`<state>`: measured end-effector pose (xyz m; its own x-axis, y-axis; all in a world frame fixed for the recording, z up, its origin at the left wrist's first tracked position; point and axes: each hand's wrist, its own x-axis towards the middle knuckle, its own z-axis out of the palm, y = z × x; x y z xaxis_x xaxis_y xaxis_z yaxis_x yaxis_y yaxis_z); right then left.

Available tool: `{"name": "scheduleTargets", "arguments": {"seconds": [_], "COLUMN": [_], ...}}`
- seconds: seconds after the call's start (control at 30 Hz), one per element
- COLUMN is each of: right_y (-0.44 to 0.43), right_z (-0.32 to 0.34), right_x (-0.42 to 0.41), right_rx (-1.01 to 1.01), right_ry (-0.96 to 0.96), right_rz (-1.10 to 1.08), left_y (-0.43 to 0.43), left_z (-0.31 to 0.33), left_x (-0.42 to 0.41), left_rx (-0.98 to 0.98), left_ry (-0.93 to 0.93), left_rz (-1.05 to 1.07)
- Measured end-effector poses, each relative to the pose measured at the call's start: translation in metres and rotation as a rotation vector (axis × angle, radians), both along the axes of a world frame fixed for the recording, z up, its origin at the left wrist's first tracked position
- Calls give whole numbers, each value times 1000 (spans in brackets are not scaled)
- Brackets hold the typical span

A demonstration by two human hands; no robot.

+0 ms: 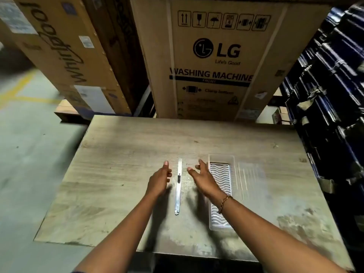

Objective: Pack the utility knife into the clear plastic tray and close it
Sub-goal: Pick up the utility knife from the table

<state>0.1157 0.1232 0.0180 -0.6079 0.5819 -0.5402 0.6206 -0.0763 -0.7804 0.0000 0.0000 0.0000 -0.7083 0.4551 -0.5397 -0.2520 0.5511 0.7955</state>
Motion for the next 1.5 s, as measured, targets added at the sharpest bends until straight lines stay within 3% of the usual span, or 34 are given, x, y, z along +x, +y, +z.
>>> {"name": "scheduleTargets", "arguments": {"seconds": [0.13, 0.23, 0.47, 0.7, 1.17, 1.5], "right_y": [-26, -34, -34, -34, -34, -34], "right_z": [-25, -49, -93, -113, -101, -99], "right_x": [0, 2, -1, -1, 3, 5], "right_rx": [-280, -313, -249, -338, -429, -484], "right_ry": [-75, -139, -190, -174, -129, -89], "right_rz": [-71, -58, -63, -46, -150, -157], "left_y": [-9, -15, -21, -12, -7, -4], "left_z": [-23, -43, -72, -75, -86, -89], "left_x": [5, 9, 22, 28, 36, 35], "left_rx": [13, 1, -150, -143, -193, -263], "left_ry": [-246, -307, -233, -251, -200, -77], "left_rz": [137, 164, 25, 28, 105, 3]}}
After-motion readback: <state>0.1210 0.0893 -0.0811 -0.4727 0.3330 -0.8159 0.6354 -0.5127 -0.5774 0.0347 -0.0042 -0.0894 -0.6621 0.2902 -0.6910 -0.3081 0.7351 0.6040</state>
